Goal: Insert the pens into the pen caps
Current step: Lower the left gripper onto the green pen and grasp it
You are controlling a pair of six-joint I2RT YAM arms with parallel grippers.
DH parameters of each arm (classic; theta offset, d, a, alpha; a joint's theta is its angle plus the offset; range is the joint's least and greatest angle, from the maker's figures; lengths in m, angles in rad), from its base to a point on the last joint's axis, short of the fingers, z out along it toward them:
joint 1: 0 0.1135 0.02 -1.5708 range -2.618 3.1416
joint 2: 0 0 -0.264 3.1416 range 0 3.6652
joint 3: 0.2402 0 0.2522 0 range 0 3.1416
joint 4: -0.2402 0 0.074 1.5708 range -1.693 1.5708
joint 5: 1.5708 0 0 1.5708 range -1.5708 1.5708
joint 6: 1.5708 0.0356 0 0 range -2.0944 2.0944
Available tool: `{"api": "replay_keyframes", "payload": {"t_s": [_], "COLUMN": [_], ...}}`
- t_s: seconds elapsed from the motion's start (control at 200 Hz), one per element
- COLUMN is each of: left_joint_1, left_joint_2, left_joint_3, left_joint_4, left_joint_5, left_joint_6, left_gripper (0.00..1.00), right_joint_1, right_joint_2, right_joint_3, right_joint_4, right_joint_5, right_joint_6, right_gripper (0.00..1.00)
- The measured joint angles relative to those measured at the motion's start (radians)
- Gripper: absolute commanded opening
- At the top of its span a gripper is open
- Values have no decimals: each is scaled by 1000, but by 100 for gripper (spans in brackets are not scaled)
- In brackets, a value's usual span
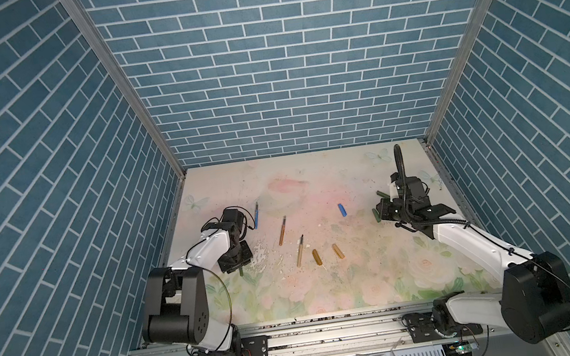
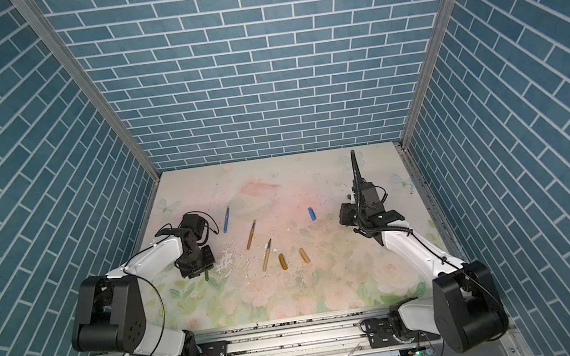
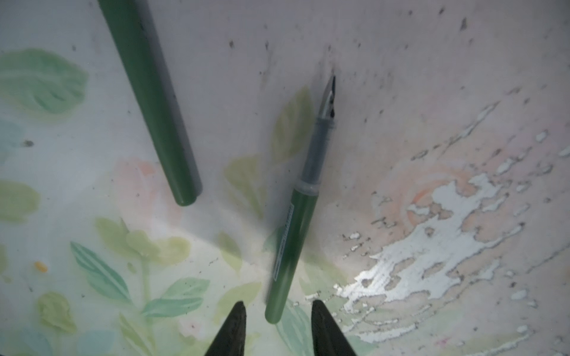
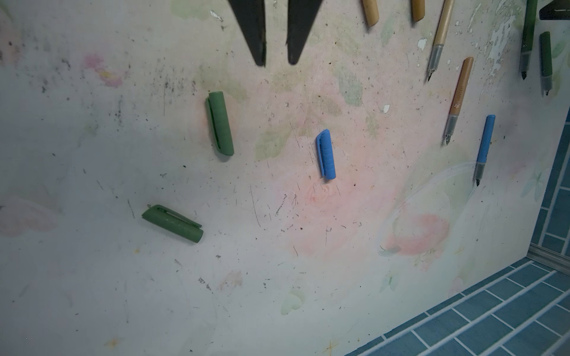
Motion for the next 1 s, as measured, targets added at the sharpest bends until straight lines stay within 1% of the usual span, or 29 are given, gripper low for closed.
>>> {"api": "replay_keyframes", "payload": {"t_s": [0.105,0.27,0.325,0.375,0.43,0.5,0.56,0.725,0.855,1.0], "left_joint_1": [1,3,3,3,3,3,3,2,-13,-71], "left_joint_2": [18,87,102,108,109,110,113,114,113,80], "left_joint_3": [5,14,14,14,13,11,11,11,11,11], "left_joint_4": [15,55,68,79,92,106,113,124,130,142], "left_joint_5": [-18,-29,-27,-26,-25,-24,-20,-13,-18,-10], "left_joint_6": [4,6,4,5,3,2,4,8,13,33], "left_gripper": [35,26,25,22,22,18,17,10,8,6], "right_joint_1": [1,3,3,5,6,8,8,8,8,10], "right_joint_2": [0,0,0,0,0,0,0,0,0,0], "right_joint_3": [-1,-6,-6,-6,-6,-6,-6,-6,-10,-10], "right_joint_4": [6,12,12,13,14,17,19,19,19,19], "right_joint_5": [-6,-7,-7,-7,-7,-6,-6,-5,-4,-4], "right_joint_6": [0,0,0,0,0,0,0,0,0,0], "right_gripper": [16,15,15,15,15,15,15,15,15,15]}}
